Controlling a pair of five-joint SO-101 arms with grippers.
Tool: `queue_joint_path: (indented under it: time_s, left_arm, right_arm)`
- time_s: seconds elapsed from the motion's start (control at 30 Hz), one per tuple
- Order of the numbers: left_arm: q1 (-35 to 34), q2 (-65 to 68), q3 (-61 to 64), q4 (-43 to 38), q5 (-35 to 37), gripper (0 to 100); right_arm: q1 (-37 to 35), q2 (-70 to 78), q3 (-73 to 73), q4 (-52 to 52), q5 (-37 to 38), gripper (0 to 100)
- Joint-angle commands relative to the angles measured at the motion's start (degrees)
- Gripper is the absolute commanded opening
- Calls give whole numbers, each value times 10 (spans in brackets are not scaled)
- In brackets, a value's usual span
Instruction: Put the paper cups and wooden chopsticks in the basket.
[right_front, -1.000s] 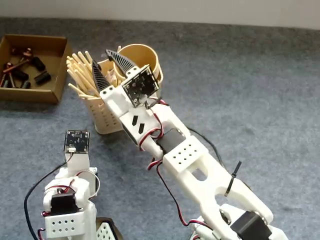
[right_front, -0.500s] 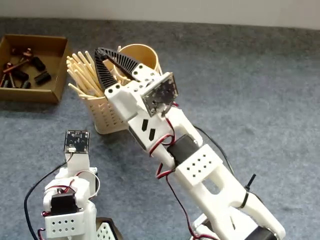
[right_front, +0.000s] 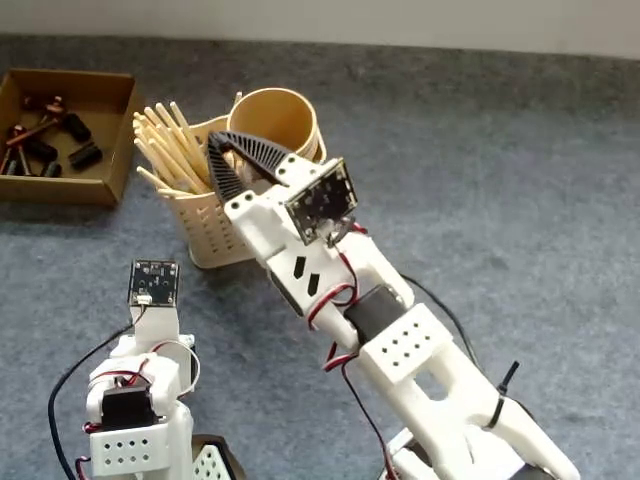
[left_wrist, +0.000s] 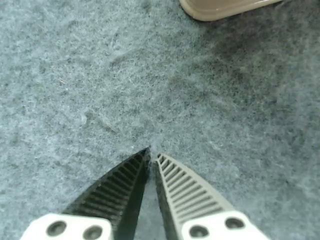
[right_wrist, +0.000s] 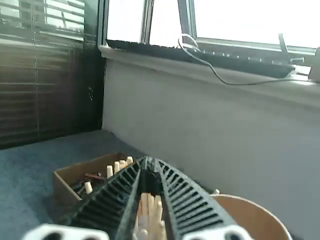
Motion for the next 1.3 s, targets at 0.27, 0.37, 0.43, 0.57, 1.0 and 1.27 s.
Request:
queue_joint_path:
  time_s: [0.27,0.37,0.43,0.57,1.0,1.27]
  left_arm:
    - [8,-2,11,2,-2,7]
    - [8,-2,11,2,-2,7]
    - [8,-2,11,2,-2,7]
    - [8,-2,11,2,-2,7]
    - [8,-2,11,2,-2,7]
    - [8,-2,11,2,-2,7]
  right_arm:
    - [38,65,-1,3,-92,5]
    - [35,22,-1,3,-94,5]
    - [28,-12,-1,3,-94,5]
    - [26,-80,-2,56,-95,5]
    - [116,-344,119,260,-94,5]
    - [166,-509,276,262,-93,5]
